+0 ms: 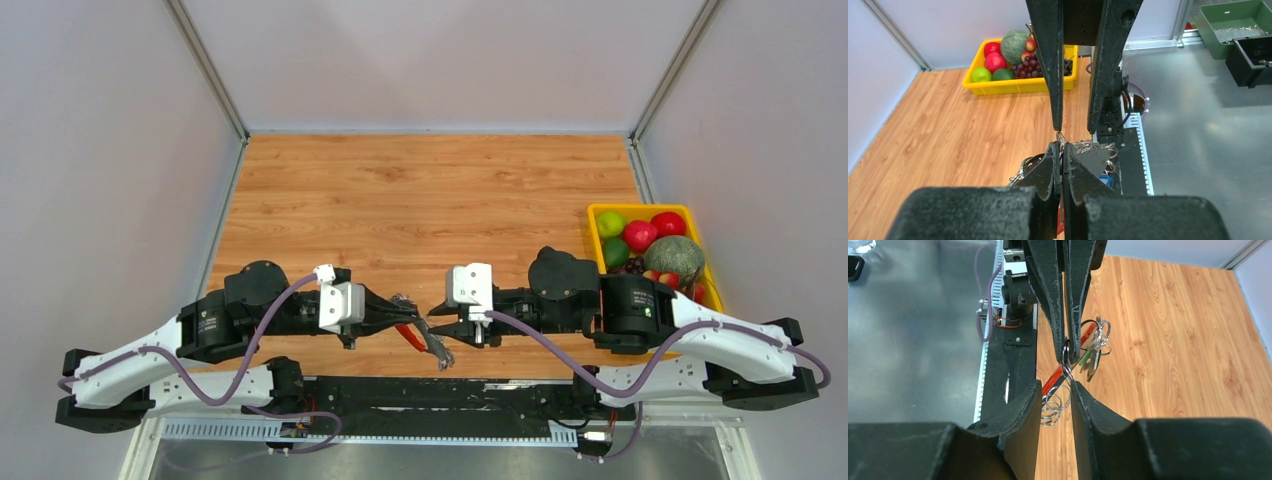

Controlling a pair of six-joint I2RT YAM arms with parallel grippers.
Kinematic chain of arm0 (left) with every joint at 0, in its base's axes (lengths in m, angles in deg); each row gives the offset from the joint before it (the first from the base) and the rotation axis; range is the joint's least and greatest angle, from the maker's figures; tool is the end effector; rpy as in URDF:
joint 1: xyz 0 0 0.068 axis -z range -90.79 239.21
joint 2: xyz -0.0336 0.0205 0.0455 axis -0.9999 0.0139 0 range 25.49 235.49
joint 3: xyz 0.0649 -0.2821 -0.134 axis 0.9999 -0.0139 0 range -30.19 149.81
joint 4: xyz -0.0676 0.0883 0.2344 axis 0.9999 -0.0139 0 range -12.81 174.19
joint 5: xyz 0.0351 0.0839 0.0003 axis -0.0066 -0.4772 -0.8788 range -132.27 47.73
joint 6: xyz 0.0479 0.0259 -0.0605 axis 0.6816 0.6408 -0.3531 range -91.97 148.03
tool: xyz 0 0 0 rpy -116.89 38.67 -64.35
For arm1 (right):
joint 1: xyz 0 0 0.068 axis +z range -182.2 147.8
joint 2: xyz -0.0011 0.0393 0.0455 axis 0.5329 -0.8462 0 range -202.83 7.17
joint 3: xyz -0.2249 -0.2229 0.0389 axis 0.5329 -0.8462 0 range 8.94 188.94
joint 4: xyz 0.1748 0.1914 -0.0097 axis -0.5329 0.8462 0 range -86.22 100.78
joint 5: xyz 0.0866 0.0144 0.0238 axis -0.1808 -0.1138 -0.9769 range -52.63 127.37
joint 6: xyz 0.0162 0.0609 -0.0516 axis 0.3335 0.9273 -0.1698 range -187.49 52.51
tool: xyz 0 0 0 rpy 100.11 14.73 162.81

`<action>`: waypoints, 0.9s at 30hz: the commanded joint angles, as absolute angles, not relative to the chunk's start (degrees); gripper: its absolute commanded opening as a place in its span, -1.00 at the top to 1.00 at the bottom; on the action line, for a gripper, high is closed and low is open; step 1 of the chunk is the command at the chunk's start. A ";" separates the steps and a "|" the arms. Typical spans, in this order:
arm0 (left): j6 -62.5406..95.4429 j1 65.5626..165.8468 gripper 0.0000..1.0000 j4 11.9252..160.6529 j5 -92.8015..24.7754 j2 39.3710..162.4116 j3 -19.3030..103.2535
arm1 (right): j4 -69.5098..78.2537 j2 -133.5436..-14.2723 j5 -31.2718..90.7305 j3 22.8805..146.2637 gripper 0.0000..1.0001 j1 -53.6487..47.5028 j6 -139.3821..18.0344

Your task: Put the keys on the keyring

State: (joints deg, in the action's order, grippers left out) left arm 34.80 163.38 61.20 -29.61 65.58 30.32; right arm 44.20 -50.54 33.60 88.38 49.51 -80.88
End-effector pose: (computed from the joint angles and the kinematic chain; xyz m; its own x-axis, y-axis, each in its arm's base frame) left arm 0.0208 -0.1304 0.4487 0.1056 0.0493 -0.9932 0.9929 0.0499 0.1080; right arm 0.0234 0.1924 0.4762 0.1858 -0.3276 -0.9264 -0.9800 0.0065 -0.1989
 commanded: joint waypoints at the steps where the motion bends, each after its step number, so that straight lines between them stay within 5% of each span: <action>1: 34.48 163.56 1.00 62.51 -28.31 65.55 32.91 | 46.78 -51.85 32.71 91.53 0.35 49.73 -82.01; 27: 35.32 163.56 1.00 60.73 -25.11 65.78 33.17 | 49.59 -56.29 31.61 95.61 0.27 49.73 -86.44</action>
